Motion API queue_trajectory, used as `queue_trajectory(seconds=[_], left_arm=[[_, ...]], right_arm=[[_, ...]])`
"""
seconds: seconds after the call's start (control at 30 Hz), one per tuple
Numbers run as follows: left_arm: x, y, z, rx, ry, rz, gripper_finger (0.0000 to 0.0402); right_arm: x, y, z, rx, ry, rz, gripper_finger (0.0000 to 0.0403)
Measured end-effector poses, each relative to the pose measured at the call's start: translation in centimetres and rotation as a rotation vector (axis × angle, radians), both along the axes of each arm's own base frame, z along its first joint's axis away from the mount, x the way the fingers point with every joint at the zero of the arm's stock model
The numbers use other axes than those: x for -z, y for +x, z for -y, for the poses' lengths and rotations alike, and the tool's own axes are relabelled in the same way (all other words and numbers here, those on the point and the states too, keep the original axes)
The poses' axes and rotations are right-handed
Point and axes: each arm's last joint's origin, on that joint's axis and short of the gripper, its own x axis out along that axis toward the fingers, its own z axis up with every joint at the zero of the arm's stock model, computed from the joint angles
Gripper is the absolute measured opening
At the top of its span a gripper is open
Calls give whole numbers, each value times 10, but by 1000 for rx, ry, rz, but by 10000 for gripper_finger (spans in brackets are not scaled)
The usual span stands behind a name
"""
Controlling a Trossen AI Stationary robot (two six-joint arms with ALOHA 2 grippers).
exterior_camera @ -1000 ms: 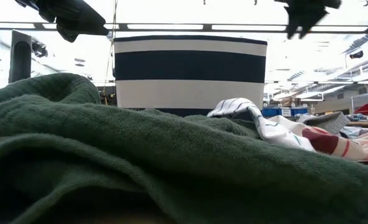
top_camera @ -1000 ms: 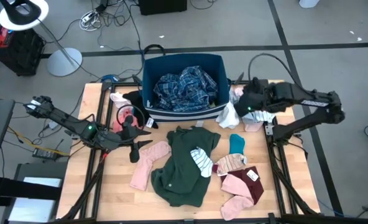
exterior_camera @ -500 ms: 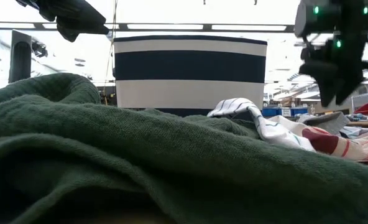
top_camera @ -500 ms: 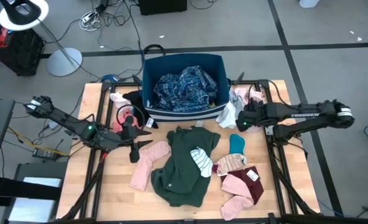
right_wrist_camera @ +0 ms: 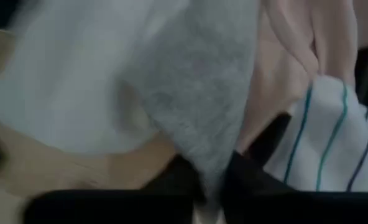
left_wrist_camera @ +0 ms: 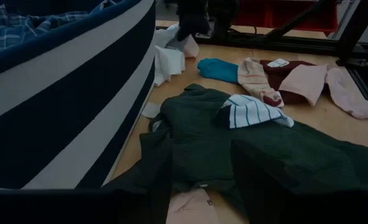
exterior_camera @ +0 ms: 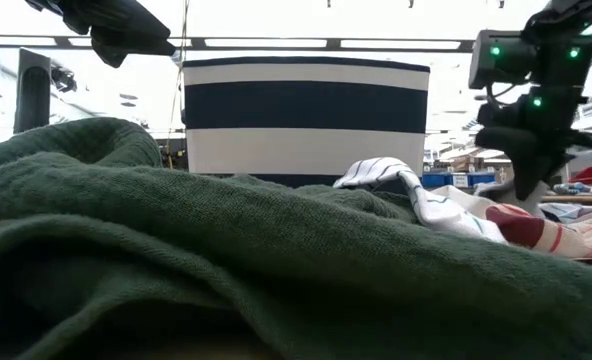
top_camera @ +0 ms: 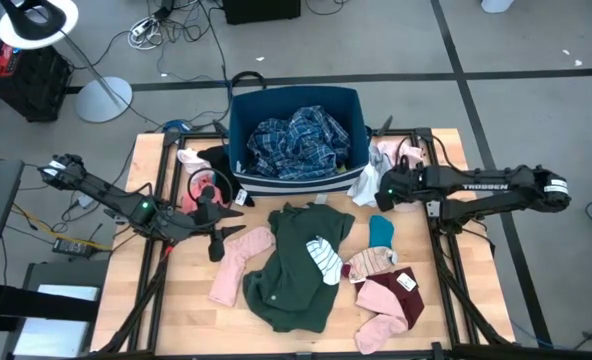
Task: Sort clothes
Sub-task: Put the gray underwear into the blue laundry bin
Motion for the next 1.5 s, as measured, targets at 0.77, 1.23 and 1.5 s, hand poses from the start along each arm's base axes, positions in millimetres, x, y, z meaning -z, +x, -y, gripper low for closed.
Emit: queue_trajectory(seconds=[0.77,1.23,1.5], left_arm=[[-1,0,0,6,14,6,163],[-1,1,0,-5,20,10,163],[-1,0,0,-4,21,8,163]], right_arm=[[-157,12,9,-67,-311,197,5],[-253,36,12,-230,-605,515,5],[-259,90,19,-412,-587,606,12]])
